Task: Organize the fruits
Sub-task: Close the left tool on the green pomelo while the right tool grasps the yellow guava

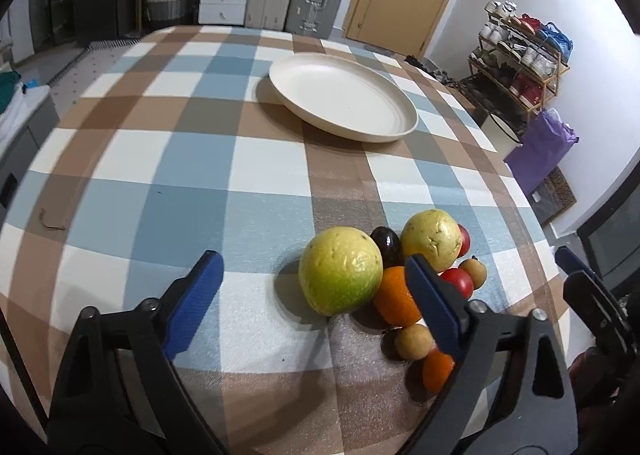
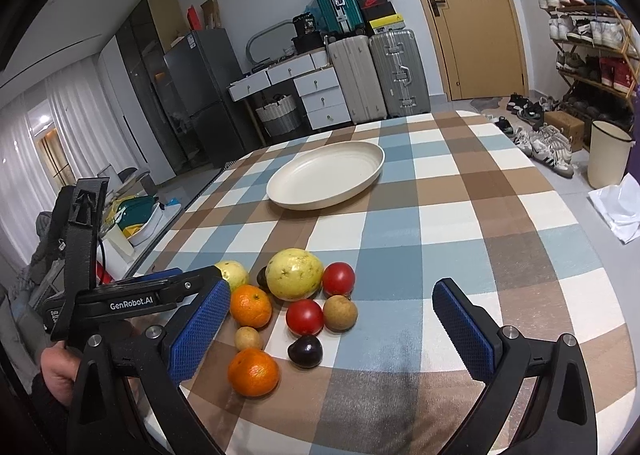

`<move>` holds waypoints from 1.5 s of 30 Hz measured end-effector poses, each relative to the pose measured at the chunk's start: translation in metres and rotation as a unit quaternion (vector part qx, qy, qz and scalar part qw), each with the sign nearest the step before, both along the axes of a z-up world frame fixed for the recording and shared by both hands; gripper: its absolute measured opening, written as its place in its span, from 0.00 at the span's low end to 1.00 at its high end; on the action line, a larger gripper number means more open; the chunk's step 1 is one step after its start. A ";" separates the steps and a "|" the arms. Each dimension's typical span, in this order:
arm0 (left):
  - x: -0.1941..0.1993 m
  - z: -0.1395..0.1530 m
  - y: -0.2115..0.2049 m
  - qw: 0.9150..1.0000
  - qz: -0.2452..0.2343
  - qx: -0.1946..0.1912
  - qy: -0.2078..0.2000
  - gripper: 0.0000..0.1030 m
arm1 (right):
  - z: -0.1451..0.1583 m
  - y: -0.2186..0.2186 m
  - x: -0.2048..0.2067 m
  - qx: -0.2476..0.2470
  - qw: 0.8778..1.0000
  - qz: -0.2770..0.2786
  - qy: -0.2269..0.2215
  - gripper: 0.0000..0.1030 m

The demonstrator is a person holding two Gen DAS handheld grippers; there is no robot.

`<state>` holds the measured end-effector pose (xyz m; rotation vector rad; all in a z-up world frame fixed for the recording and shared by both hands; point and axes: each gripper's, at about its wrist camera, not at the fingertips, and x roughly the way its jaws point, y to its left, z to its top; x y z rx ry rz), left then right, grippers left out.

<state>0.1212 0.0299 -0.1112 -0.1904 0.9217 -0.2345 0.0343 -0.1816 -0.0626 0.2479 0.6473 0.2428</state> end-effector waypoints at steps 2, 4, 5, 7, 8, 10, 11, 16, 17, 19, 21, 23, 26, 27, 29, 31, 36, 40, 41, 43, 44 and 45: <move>0.005 -0.004 0.000 1.000 -0.005 -0.013 0.014 0.84 | -0.002 0.000 0.002 0.002 1.000 0.001 0.002 1.00; 0.009 -0.008 0.002 0.999 -0.011 -0.032 0.024 0.84 | -0.003 0.000 0.004 0.002 1.000 0.004 0.003 1.00; 0.012 -0.010 0.002 0.999 -0.014 -0.038 0.027 0.83 | -0.003 0.000 0.006 0.003 1.000 0.006 0.003 1.00; 0.015 -0.014 0.001 0.998 -0.022 -0.043 0.032 0.75 | -0.004 0.001 0.007 0.003 1.000 0.010 0.005 1.00; 0.016 -0.015 0.001 0.998 -0.025 -0.046 0.036 0.72 | -0.005 0.001 0.009 0.003 1.000 0.012 0.005 1.00; 0.019 -0.019 0.004 0.996 -0.034 -0.070 0.044 0.64 | -0.006 0.002 0.012 0.005 1.000 0.014 0.008 1.00; 0.021 -0.020 0.005 0.995 -0.036 -0.077 0.049 0.63 | -0.007 0.003 0.014 0.005 1.000 0.016 0.010 1.00; 0.026 -0.024 0.011 0.991 -0.053 -0.110 0.056 0.45 | -0.009 0.008 0.021 -0.002 1.000 0.024 0.015 1.00; 0.027 -0.025 0.012 0.990 -0.055 -0.114 0.056 0.45 | -0.009 0.009 0.024 -0.004 1.000 0.027 0.016 1.00; 0.027 -0.026 0.014 0.990 -0.060 -0.119 0.054 0.45 | -0.010 0.012 0.027 -0.007 0.999 0.031 0.019 1.00; 0.027 -0.026 0.016 0.989 -0.061 -0.127 0.054 0.45 | -0.011 0.015 0.032 -0.007 0.999 0.037 0.024 1.00; 0.030 -0.028 0.019 0.987 -0.063 -0.136 0.057 0.45 | -0.012 0.018 0.037 -0.007 0.999 0.044 0.029 1.00; 0.029 -0.029 0.022 0.985 -0.065 -0.145 0.061 0.45 | -0.010 0.024 0.044 -0.016 0.998 0.057 0.029 1.00; 0.030 -0.029 0.023 0.985 -0.067 -0.147 0.062 0.45 | -0.010 0.026 0.045 -0.022 0.997 0.062 0.029 1.00; 0.030 -0.031 0.025 0.984 -0.068 -0.153 0.065 0.45 | -0.009 0.032 0.051 -0.039 0.996 0.078 0.029 0.99; 0.032 -0.032 0.027 0.982 -0.069 -0.162 0.070 0.45 | -0.010 0.037 0.057 -0.049 0.994 0.095 0.034 0.96; 0.033 -0.033 0.033 0.980 -0.067 -0.170 0.074 0.45 | -0.023 0.048 0.075 -0.065 0.986 0.137 0.063 0.82; 0.033 -0.034 0.037 0.979 -0.066 -0.174 0.077 0.45 | -0.031 0.053 0.084 -0.074 0.984 0.145 0.076 0.82; 0.034 -0.034 0.037 0.979 -0.067 -0.174 0.077 0.45 | -0.032 0.054 0.084 -0.074 0.983 0.146 0.077 0.82; 0.036 -0.034 0.038 0.979 -0.066 -0.177 0.080 0.45 | -0.033 0.056 0.087 -0.082 0.982 0.149 0.079 0.82; 0.036 -0.034 0.039 0.979 -0.066 -0.177 0.080 0.45 | -0.033 0.057 0.088 -0.083 0.982 0.152 0.080 0.82; 0.037 -0.034 0.039 0.979 -0.065 -0.176 0.079 0.45 | -0.034 0.058 0.088 -0.085 0.981 0.154 0.081 0.81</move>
